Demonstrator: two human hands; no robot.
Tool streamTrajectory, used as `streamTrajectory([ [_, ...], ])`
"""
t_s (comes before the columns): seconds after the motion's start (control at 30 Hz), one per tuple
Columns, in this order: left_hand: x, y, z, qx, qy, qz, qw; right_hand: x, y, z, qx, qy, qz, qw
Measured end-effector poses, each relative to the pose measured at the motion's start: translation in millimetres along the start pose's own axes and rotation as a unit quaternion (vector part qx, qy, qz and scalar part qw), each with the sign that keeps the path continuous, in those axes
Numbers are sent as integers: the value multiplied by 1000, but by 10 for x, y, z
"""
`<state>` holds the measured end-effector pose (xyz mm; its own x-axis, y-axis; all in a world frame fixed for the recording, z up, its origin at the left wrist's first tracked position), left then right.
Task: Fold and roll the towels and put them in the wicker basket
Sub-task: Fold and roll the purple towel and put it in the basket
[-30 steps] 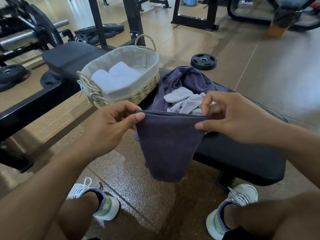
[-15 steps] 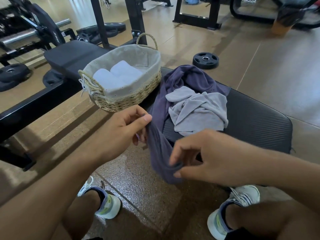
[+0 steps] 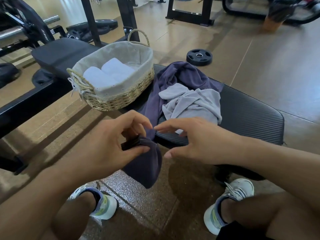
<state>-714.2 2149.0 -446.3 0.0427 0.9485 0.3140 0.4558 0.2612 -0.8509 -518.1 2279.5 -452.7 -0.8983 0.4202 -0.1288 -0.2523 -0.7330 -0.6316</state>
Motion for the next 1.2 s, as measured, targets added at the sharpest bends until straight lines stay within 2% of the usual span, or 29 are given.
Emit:
streamTrajectory([
  [0.13,-19,-19,-77,-51,10,-11,999,68,123,27,7,-39,12,999],
  [0.27,-36,-38,-101,-116,-12,-28,993,123,208,-37,15,-42,49,998],
  [0.4,-4,-71,-21,-152,-63,-99,981,144,236,-150,49,-26,70,996],
  [0.6,94,-90,117,-196,-152,-224,943,126,116,-329,110,-9,84,990],
  [0.8,183,-43,350,-218,-220,-270,912,73,-225,-508,81,34,107,990],
  [1.0,321,167,655,-272,-301,-270,873,-222,-802,-752,128,83,6,988],
  [1.1,427,299,748,-276,-313,-242,876,-346,-997,-851,171,95,-44,980],
  [1.2,522,405,838,-275,-324,-210,881,-353,-1060,-990,203,86,-158,962],
])
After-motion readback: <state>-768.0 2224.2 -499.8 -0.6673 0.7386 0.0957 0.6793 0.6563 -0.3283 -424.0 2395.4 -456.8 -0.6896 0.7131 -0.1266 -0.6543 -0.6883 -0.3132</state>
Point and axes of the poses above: each hand's wrist, its own x-axis towards the middle knuckle, its own y-axis out of the palm, z = x × y, the point moved 1 cm from there along x, towards the middle knuckle, and after that the axes turned 14 degrees about x, right-handed, at the moved point
